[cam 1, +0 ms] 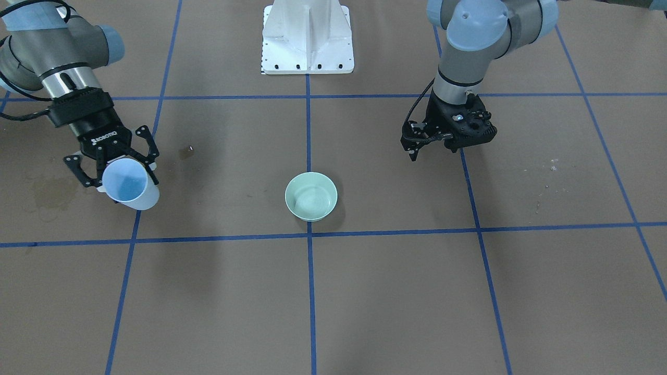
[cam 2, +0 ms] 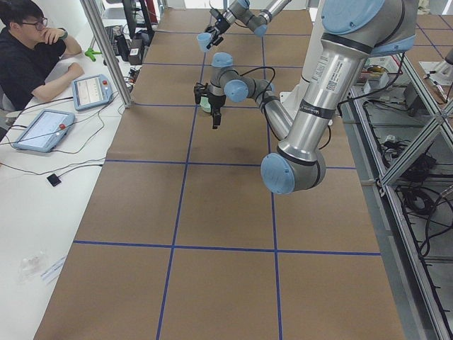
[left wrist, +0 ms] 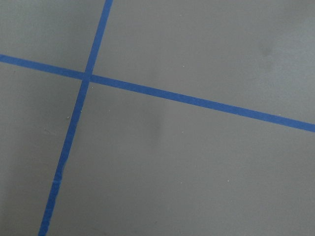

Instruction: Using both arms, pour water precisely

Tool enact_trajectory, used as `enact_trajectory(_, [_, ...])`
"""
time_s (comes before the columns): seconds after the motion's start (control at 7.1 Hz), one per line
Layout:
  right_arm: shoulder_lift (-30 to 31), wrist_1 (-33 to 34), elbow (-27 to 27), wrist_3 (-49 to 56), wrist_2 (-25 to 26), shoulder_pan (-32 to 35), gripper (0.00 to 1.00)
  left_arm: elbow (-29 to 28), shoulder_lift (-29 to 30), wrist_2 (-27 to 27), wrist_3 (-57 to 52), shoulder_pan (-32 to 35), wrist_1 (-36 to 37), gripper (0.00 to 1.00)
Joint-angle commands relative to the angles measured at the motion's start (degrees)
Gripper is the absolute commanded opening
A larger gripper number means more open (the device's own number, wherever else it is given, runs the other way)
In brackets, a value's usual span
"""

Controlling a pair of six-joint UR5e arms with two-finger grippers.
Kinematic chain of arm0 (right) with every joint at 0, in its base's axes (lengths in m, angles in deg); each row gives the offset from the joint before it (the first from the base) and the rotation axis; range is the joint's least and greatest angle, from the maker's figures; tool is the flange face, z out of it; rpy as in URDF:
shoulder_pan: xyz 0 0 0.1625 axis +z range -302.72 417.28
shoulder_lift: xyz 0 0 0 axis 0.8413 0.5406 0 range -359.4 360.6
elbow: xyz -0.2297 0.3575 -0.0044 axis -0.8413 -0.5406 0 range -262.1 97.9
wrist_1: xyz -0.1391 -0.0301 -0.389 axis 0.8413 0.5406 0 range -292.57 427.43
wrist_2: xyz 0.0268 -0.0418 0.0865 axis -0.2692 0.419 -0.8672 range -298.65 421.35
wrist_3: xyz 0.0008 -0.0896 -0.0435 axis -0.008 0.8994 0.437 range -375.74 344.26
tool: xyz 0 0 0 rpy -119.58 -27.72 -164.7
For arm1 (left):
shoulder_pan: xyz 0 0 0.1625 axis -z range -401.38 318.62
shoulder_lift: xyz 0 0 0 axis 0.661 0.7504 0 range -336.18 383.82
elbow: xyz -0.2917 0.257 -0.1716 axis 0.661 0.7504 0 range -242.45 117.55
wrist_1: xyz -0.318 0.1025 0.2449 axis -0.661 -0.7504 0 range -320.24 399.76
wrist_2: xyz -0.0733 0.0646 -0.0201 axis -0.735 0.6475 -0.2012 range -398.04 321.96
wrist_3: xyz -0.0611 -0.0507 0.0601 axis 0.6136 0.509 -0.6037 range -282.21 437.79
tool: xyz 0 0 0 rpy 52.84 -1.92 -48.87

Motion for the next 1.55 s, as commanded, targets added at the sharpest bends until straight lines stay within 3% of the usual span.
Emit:
enact_trajectory(0.0, [-10.92,14.30,1.43,0.35,-3.82,-3.78,0.00,1.35,-4.24,-0.38,-13.58,4.42,0.07,1.00])
enact_trajectory(0.14, [-13.48,23.07,3.01,0.61,-3.99,-6.68,0.00,1.45,-7.23,-2.73,-20.01,7.23,-0.02,1.00])
enact_trajectory(0.42, [-22.61,42.83,3.46,3.06,-6.35,-9.61,0.00,1.36,-8.93,-4.08,-22.53,9.71,-0.19,1.00])
enact_trajectory(0.56, [-23.87,46.50,3.03,6.82,-9.50,-10.05,0.00,1.01,-8.93,-4.08,-22.53,9.89,-0.28,1.00])
enact_trajectory(1.13, [-28.25,60.56,1.19,7.56,-11.11,-11.72,0.00,-0.31,-8.93,-4.08,-22.45,10.25,-0.37,1.00])
enact_trajectory(1.41, [-31.60,61.65,-4.85,7.56,-13.65,-11.72,0.00,-0.57,-8.93,-4.08,-22.36,10.25,-0.28,1.00])
